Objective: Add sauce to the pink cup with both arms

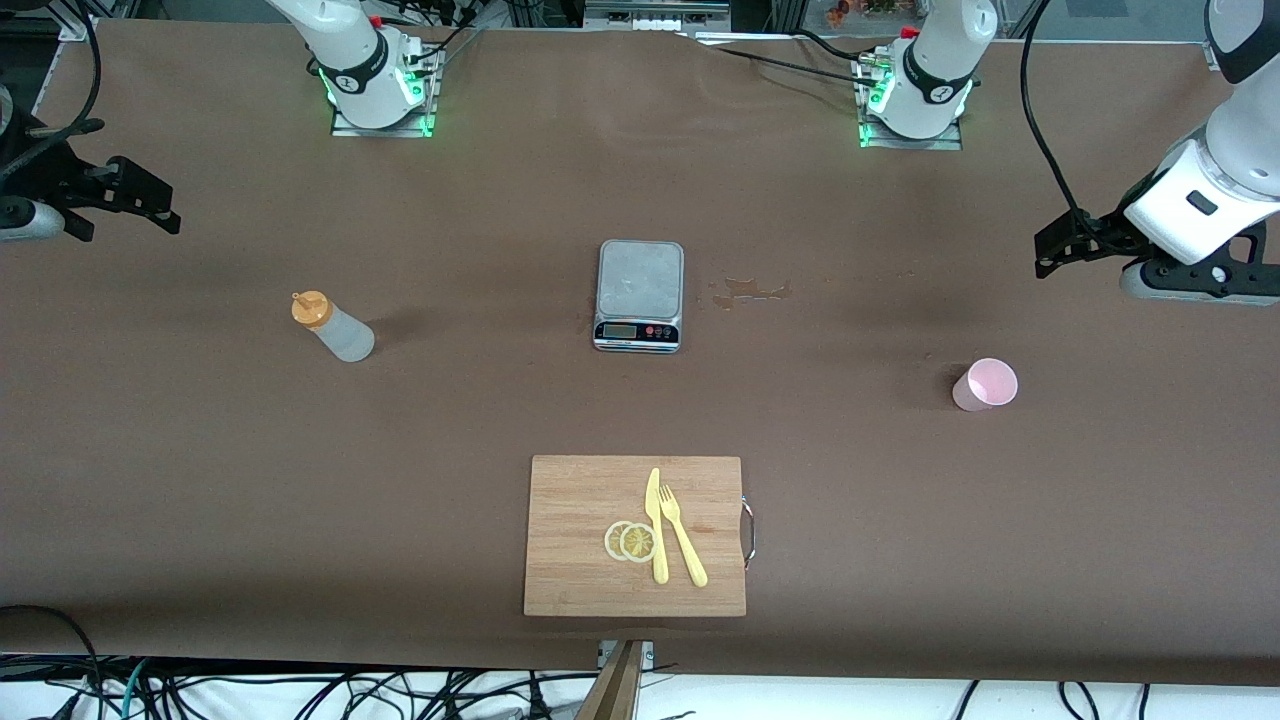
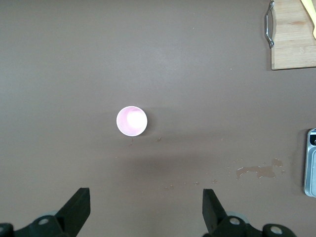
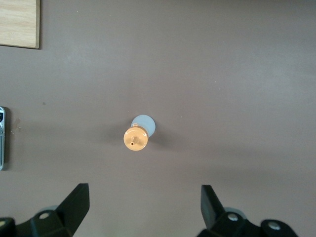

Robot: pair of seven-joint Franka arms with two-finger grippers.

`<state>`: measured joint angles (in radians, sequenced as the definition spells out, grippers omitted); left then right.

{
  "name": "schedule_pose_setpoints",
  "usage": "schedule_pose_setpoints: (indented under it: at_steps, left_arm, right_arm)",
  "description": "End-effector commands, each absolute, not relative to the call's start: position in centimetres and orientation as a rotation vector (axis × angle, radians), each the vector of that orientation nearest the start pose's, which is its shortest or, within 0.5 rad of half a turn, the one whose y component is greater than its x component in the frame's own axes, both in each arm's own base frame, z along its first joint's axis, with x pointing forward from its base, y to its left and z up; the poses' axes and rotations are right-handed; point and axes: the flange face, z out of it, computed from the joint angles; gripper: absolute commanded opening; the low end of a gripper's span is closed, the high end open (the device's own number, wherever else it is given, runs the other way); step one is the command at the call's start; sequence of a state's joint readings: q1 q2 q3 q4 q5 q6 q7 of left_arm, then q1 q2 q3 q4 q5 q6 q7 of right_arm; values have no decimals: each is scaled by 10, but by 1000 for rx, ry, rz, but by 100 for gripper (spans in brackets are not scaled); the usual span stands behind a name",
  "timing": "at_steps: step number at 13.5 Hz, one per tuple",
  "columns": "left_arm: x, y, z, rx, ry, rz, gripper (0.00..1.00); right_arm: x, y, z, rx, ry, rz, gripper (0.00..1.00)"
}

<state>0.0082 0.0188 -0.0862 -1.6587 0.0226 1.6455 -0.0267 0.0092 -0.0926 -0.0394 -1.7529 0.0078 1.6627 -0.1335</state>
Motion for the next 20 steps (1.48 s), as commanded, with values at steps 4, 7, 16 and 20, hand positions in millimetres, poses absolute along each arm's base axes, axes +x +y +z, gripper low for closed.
schedule_pose_setpoints:
  at_steps: [4,7,16,20]
  left_arm:
    - [565,-41,585,-3100,116,57,100]
    - [565,-40,585,-3100,114,57,100]
    - [565,-40,585,-3102,111,57,100]
    - [571,-21,574,-3104,69,84,100]
  right_arm:
    - [529,-16,601,-3139,-148,3,100]
    - [529,-16,602,-3139,-148,0,100]
    - [530,-14,603,-3141,-153,-4,100]
    - [531,-14,602,-3141,-155,-2,100]
